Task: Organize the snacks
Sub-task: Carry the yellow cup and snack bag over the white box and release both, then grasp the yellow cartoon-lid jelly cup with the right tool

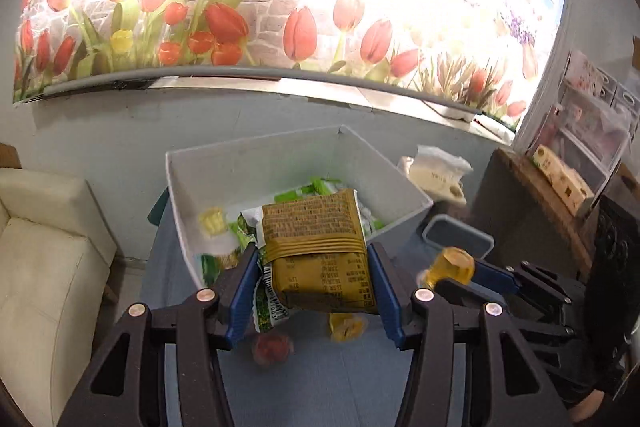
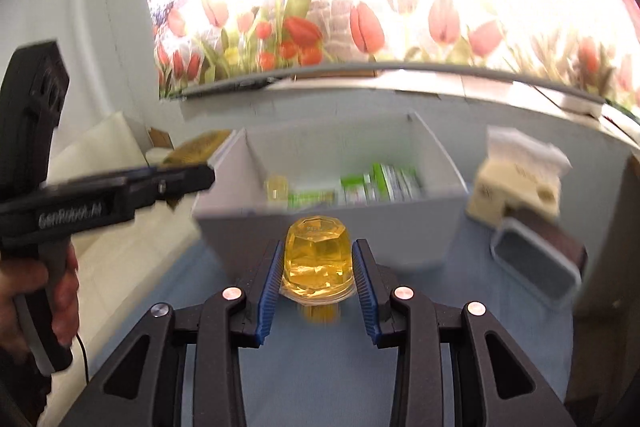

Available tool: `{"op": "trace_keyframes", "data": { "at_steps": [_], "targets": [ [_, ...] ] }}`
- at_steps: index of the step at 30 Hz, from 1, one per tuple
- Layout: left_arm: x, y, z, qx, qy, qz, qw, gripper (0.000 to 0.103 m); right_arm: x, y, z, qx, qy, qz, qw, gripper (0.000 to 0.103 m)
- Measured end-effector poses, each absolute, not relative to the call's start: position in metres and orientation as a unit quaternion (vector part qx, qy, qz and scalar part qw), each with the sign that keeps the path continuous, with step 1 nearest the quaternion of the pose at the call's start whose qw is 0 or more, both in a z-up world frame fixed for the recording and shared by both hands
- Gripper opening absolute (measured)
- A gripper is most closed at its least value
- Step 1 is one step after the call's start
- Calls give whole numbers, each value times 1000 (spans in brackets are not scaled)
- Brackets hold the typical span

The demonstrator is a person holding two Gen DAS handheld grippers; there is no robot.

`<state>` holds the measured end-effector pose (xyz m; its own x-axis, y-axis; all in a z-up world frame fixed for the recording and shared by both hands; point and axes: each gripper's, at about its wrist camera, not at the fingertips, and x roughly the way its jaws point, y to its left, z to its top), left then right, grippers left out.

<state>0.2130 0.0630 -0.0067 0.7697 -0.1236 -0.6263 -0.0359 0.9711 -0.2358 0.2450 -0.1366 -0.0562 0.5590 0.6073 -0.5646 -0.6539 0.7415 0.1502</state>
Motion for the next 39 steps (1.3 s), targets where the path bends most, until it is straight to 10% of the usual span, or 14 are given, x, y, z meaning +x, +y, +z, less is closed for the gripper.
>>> {"op": "trace_keyframes", "data": {
  "at_steps": [10, 14, 16, 18, 39],
  "targets": [
    [285, 103, -30, -138, 363, -18, 921, 58, 355, -89, -44, -11, 338, 362, 869, 38],
    [297, 110, -45, -126, 383, -16, 915, 79, 377, -82, -56, -4, 359, 349, 866, 40],
    [299, 114, -51, -128, 392, -2, 911, 103, 385, -82, -60, 3, 371, 339, 864, 83],
    [297, 119, -54, -134, 393, 7, 910, 103, 383, -89, -59, 18, 359, 332, 872, 95],
    [163, 77, -44, -109, 351, -1, 930, 103, 239, -157, -111, -11, 340, 298, 892, 95]
  ]
}}
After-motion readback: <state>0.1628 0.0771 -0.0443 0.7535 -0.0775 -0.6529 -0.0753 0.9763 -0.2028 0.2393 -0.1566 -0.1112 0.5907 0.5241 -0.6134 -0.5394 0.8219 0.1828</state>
